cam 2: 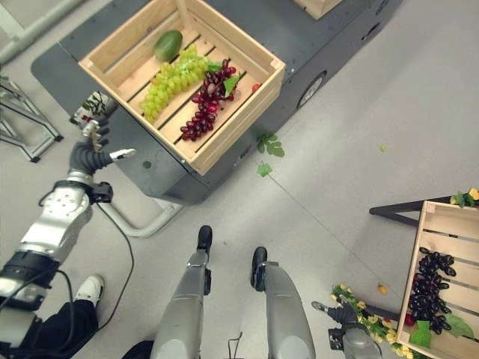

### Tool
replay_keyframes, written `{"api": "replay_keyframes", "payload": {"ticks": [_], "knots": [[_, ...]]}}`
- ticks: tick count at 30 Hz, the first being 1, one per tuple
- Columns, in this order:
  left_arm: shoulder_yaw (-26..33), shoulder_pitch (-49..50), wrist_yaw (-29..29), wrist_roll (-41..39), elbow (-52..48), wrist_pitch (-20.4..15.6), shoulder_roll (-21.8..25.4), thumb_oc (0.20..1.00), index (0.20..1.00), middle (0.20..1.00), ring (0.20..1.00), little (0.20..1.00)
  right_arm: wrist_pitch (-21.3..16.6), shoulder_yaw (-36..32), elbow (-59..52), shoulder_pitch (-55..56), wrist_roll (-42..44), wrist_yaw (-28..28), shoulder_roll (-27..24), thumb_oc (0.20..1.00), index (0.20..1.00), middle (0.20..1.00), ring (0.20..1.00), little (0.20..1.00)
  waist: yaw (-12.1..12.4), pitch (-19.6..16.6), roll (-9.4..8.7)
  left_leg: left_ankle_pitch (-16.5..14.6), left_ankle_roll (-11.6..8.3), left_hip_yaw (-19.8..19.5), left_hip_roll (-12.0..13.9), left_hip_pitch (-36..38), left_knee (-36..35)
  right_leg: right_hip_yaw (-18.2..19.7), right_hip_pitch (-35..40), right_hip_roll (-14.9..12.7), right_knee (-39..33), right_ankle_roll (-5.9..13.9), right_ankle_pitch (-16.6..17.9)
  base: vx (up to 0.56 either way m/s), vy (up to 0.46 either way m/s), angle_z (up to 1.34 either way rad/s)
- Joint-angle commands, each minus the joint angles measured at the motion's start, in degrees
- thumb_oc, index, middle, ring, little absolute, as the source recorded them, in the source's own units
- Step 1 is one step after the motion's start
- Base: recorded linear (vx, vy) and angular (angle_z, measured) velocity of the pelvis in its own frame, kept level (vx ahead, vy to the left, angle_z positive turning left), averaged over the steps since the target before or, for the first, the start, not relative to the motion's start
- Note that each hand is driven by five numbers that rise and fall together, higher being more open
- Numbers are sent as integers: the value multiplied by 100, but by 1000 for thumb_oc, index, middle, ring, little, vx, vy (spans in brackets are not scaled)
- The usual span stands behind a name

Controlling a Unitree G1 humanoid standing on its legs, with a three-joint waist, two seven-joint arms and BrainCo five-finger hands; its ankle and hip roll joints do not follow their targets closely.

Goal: Pick up the fruits from the basket on one side to the basket on the other side

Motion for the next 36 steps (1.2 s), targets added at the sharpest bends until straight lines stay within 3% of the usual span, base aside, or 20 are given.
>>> {"api": "replay_keyframes", "payload": {"ticks": [1,7,8,11,15,18,22,27,28,29,30,31,32,34,35,36], "knots": [[418,-251,38,-23,-257,-167,136,1000,1000,1000,1000,1000,30,18,-61,221,-43,-64,-43,1000,1000,1000,1000,1000,156,44,-347,-367,631,275,-242,-819,-611,-38,1253,237,-2554,1077,1180,85,-50,-19],[453,-181,41,-14,-404,-171,186,1000,1000,1000,1000,1000,7,7,-12,284,-8,-109,44,1000,1000,1000,1000,1000,313,28,-455,-201,588,419,-18,-952,-830,-60,1557,168,-2664,1081,1073,104,-1,-5],[562,-6,32,-4,-515,-162,219,1000,1000,1000,1000,1000,11,31,28,266,-9,-119,96,1000,1000,1000,1000,1000,401,-144,-317,-13,625,209,94,-133,-1527,-36,1544,322,-2591,1096,956,157,141,-13],[625,99,62,27,-559,-170,232,1000,1000,1000,1000,1000,19,42,12,206,-18,-116,109,1000,1000,1000,1000,1000,405,-286,-217,95,541,203,221,139,-1689,-56,1518,352,-2522,1087,854,81,129,-70],[711,246,49,2,-589,-208,256,1000,1000,1000,1000,1000,54,44,15,124,-48,-100,144,1000,1000,1000,1000,1000,418,-474,-116,44,574,245,194,408,-1800,-36,1569,258,-2513,1145,809,106,213,-2],[716,317,47,-75,-673,-233,239,1000,1000,1000,1000,1000,80,15,-12,105,-47,-97,194,1000,1000,1000,1000,1000,419,-597,-101,-100,644,330,134,549,-1714,-24,1651,83,-2444,1215,751,124,221,2],[787,551,-46,-29,-961,-241,211,1000,1000,1000,1000,1000,116,-188,-26,85,3,-77,213,1000,1000,1000,1000,1000,362,-723,-107,-616,801,424,-134,667,-1276,44,1786,-324,-2300,1405,748,127,243,0],[717,451,-17,-12,-1024,-238,287,1000,1000,1000,1000,1000,118,-235,-79,45,61,-87,234,1000,1000,1000,1000,1000,329,-755,-123,-891,917,407,-241,815,-1152,112,1644,-453,-1789,1543,829,73,150,-3],[715,451,-24,-5,-1033,-227,301,1000,1000,1000,1000,1000,124,-252,-93,47,63,-80,253,1000,1000,1000,1000,1000,316,-744,-117,-960,964,419,-236,934,-1160,99,1549,-513,-1436,1640,944,38,189,-4],[729,420,-9,-14,-1054,-226,315,1000,1000,1000,1000,1000,130,-264,-145,-12,59,-75,244,1000,1000,1000,1000,1000,197,-598,-12,-1047,1050,424,-185,1179,-1182,233,1109,-594,-670,1768,1489,35,187,-9],[728,410,-9,-14,-1048,-228,312,1000,1000,1000,1000,1000,131,-267,-145,-18,60,-75,240,1000,1000,1000,1000,1000,204,-585,-16,-1052,1052,435,-189,1185,-1180,246,1097,-600,-638,1773,1475,47,238,-24],[694,326,24,-4,-927,-259,281,1000,1000,1000,1000,1000,123,-219,-207,-48,47,-87,217,1000,1000,1000,1000,1000,84,-462,62,-1134,1054,474,-199,1257,-1163,259,687,-463,-778,1697,1444,78,127,-18],[657,304,10,-7,-912,-263,245,1000,1000,1000,1000,1000,112,-221,-203,-38,62,-89,212,1000,1000,1000,1000,1000,35,-505,9,-1114,1057,474,-298,1304,-1248,222,622,-340,-1170,1618,1404,163,116,9],[621,271,44,-24,-858,-294,173,1000,1000,1000,1000,1000,110,-200,-165,-6,49,-111,207,1000,1000,1000,1000,1000,-93,-574,-111,-1168,1054,388,-453,1467,-1507,226,471,-340,-2249,1551,1606,197,-23,27],[617,275,44,-25,-852,-299,173,1000,1000,1000,1000,1000,109,-196,-164,1,48,-111,208,1000,1000,1000,1000,1000,-103,-578,-96,-1183,1052,370,-440,1499,-1529,207,534,-325,-2329,1550,1624,197,-78,7],[602,277,59,-120,-850,-329,197,1000,1000,1000,1000,1000,113,-211,-153,120,9,-96,201,1000,1000,1000,1000,1000,-185,-629,-142,-1261,1024,280,-493,1527,-1532,459,544,-445,-2691,1602,1854,143,-107,28]]}}
